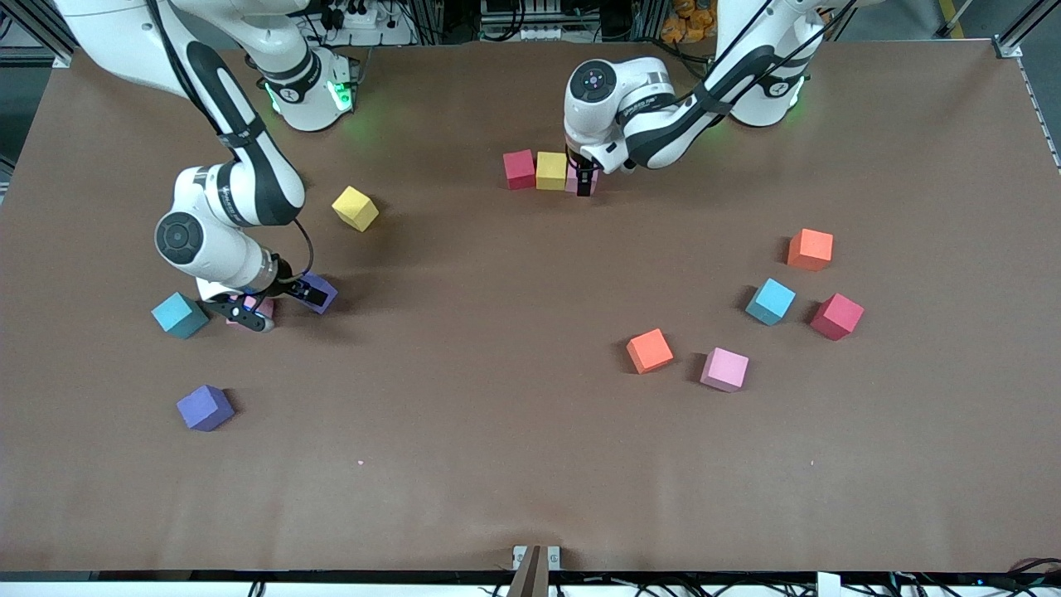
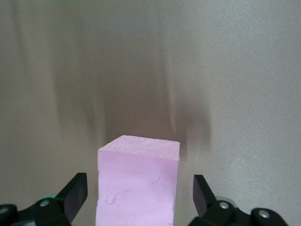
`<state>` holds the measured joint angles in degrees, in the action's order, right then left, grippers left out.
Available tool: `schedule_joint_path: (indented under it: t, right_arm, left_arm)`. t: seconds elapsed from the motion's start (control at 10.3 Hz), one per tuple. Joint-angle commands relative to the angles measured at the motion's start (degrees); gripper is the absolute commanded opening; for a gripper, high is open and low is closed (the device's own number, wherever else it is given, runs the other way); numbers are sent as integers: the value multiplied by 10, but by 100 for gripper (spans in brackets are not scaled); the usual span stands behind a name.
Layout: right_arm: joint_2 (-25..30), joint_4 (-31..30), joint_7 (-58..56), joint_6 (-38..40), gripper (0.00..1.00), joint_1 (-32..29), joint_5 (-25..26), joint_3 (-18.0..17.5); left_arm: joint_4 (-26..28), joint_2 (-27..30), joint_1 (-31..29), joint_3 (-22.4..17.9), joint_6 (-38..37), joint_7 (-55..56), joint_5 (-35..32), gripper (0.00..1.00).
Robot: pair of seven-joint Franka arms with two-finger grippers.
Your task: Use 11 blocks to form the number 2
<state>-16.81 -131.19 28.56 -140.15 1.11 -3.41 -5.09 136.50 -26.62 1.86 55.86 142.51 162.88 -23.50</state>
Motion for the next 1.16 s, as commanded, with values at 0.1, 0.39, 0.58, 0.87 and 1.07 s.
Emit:
schedule_joint_path:
  t: [0.1,0.39,0.58,0.87,1.07]
  right_arm:
    - [-10,0,-11,-7,86,6,-9,0]
    - [-15,1,-11,-4,46,6,-9,0]
    - [-16,3,-12,0,21,11,-8,0]
    - [-11,23,-12,29,13,23,-4,-2]
    - [-10,77,-7,116,10,38,-4,-3]
  left_arm:
    - [-10,20,13,9,-49,167,-31,100]
    - [-46,25,4,14,-105,149,-30,100]
    - [-84,25,-5,14,-156,107,-30,100]
    - [-147,14,-63,5,-191,-4,-30,100]
    - [-199,-1,-59,-44,-192,-133,-34,100]
